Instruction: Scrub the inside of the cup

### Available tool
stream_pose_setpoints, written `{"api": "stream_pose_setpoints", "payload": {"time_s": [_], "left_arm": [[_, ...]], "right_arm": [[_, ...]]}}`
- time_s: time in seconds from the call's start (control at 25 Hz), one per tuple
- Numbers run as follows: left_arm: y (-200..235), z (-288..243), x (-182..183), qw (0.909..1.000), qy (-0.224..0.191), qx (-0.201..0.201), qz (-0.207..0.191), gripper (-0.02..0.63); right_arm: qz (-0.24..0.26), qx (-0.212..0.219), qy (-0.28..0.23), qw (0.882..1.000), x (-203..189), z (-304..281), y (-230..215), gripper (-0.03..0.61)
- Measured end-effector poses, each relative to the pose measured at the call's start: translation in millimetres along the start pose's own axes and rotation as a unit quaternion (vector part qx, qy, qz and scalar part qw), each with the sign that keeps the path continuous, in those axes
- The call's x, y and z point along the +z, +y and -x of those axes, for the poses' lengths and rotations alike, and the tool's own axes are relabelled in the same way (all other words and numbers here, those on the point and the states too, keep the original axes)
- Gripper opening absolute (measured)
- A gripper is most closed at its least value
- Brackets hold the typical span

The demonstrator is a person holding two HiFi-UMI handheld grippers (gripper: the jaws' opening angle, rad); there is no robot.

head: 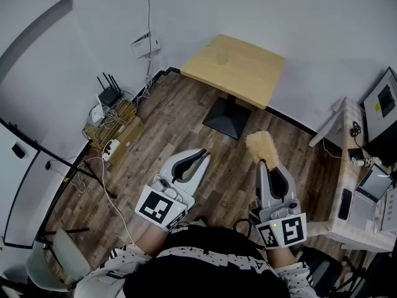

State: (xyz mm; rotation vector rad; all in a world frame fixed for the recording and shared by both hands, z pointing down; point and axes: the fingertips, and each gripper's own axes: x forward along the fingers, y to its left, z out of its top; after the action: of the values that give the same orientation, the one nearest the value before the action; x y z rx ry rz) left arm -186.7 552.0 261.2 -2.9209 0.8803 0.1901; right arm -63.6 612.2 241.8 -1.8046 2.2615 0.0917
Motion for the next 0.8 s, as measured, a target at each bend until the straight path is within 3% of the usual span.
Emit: {"api": "stream_pose_setpoints", "payload": {"time_s": [0.28,0.8], "left_arm": [[-12.3,-6.7,-2.9,0.9999,0.009,-0.007,0.003,0.032],[-48.3,-19.4,-0.5,0.9996,0.022,-0.005,-0.018,0.043]], "right_arm": [[-0.016,-0.01,-0.01,1.0,2.4,13.7,-15.0,0.06],[-0.026,0.017,-0.027,0.999,5.5,34.2,-33.7,0.064]]}}
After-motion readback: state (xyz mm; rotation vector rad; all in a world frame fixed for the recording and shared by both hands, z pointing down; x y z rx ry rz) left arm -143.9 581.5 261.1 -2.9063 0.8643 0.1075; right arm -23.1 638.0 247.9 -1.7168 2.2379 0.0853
